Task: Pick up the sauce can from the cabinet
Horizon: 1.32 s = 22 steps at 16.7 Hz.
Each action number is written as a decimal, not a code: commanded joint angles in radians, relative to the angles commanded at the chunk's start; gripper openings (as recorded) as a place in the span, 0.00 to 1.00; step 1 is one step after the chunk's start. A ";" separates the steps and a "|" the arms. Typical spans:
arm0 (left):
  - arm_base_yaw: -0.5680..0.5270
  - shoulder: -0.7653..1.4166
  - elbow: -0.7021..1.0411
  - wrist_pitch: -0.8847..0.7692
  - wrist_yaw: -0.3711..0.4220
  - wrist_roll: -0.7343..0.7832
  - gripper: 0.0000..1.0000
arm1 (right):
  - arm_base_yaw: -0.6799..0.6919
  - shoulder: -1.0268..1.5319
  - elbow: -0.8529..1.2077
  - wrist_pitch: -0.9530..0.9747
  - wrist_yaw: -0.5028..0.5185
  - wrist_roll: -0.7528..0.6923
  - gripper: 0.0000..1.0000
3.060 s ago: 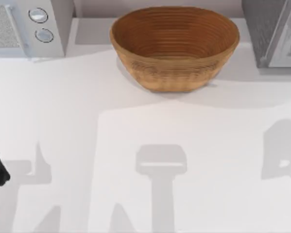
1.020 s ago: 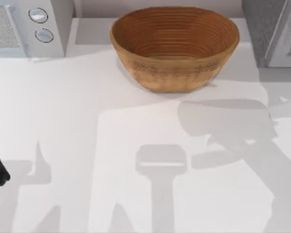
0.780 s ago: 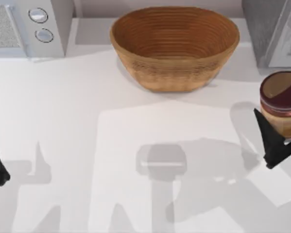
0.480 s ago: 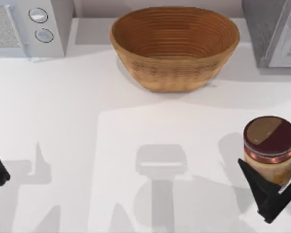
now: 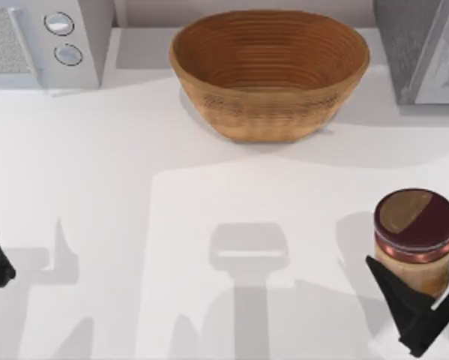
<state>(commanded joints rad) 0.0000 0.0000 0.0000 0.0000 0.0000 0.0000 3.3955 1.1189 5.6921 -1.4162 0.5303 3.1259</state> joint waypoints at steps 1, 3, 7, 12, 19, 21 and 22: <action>0.000 0.000 0.000 0.000 0.000 0.000 1.00 | 0.002 -0.002 -0.003 0.000 -0.002 0.000 0.00; 0.000 0.000 0.000 0.000 0.000 0.000 1.00 | 0.025 -0.029 -0.039 0.006 -0.026 0.002 0.00; 0.000 0.000 0.000 0.000 0.000 0.000 1.00 | 0.111 -0.127 -0.162 0.028 -0.111 0.003 0.00; 0.000 0.000 0.000 0.000 0.000 0.000 1.00 | 0.165 -0.185 -0.232 0.039 -0.160 0.002 0.00; 0.000 0.000 0.000 0.000 0.000 0.000 1.00 | 0.165 -0.185 -0.232 0.039 -0.160 0.002 0.38; 0.000 0.000 0.000 0.000 0.000 0.000 1.00 | 0.165 -0.185 -0.232 0.039 -0.160 0.002 0.53; 0.000 0.000 0.000 0.000 0.000 0.000 1.00 | 0.165 -0.185 -0.232 0.039 -0.160 0.002 0.60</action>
<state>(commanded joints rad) 0.0000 0.0000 0.0000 0.0000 0.0000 0.0000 3.5601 0.9342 5.4599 -1.3769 0.3705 3.1283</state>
